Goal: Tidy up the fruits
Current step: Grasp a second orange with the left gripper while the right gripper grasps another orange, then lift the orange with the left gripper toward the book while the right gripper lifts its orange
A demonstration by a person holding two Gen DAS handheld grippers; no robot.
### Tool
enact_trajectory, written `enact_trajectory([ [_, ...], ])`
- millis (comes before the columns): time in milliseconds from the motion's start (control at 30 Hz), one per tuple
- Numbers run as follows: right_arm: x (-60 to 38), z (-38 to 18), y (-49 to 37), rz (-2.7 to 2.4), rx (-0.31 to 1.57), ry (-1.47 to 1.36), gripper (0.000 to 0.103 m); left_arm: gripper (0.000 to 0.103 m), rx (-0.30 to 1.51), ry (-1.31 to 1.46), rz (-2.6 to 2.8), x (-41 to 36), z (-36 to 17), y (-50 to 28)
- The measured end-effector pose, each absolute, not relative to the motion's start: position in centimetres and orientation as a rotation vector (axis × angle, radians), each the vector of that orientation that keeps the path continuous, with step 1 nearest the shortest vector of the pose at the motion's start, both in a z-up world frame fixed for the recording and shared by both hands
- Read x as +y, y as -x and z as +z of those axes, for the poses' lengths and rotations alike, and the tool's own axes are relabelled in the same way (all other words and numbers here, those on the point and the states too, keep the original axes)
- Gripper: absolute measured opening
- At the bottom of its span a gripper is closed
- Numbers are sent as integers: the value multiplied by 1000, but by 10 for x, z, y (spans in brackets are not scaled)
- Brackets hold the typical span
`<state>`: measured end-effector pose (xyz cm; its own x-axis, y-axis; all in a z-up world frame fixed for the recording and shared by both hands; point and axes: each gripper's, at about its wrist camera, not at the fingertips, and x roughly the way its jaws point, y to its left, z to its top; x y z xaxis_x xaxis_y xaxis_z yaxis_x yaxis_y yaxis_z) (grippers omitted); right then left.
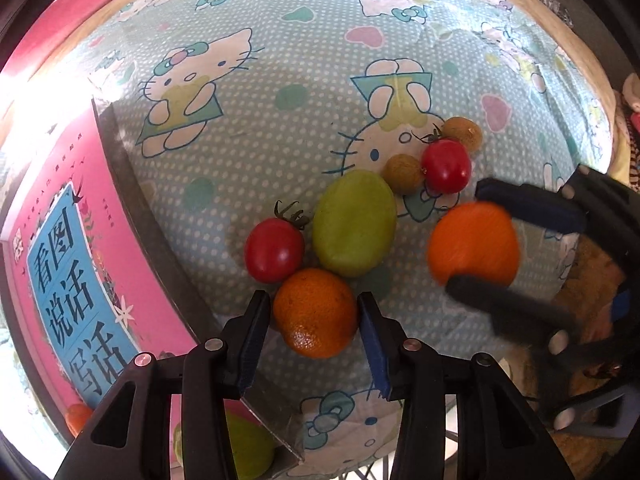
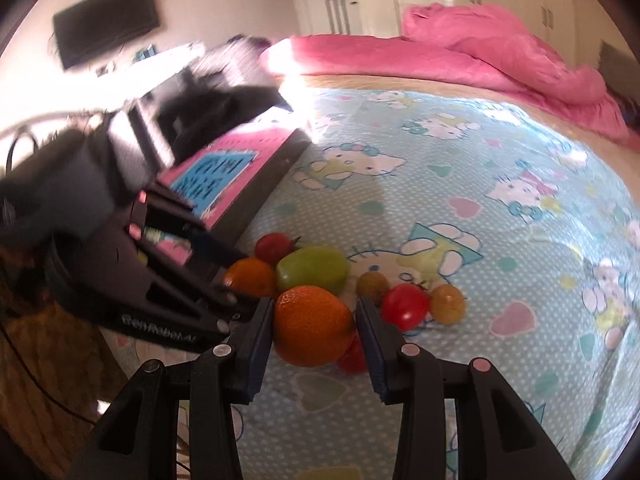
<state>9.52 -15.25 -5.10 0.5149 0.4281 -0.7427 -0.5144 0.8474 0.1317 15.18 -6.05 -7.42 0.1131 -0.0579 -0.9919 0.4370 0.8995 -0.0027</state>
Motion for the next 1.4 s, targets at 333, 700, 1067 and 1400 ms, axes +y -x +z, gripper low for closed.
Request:
enact_trajectory([
  [333,-188,-50,-111,522,892,-111,42,42,1339,-337,-308,-76,-75,-136],
  [700,-212,-46,-118,467,871,-233,42,42,1234,-194,-277,-50,-37,-109],
  [1067,-200,-39,-111,491,834,-192,42,42,1205,-69,-250,-2,-21,-97],
  [1400,-165,-47,-98,587,869,-86,42,42,1163,16,-195,36,-5,-89],
])
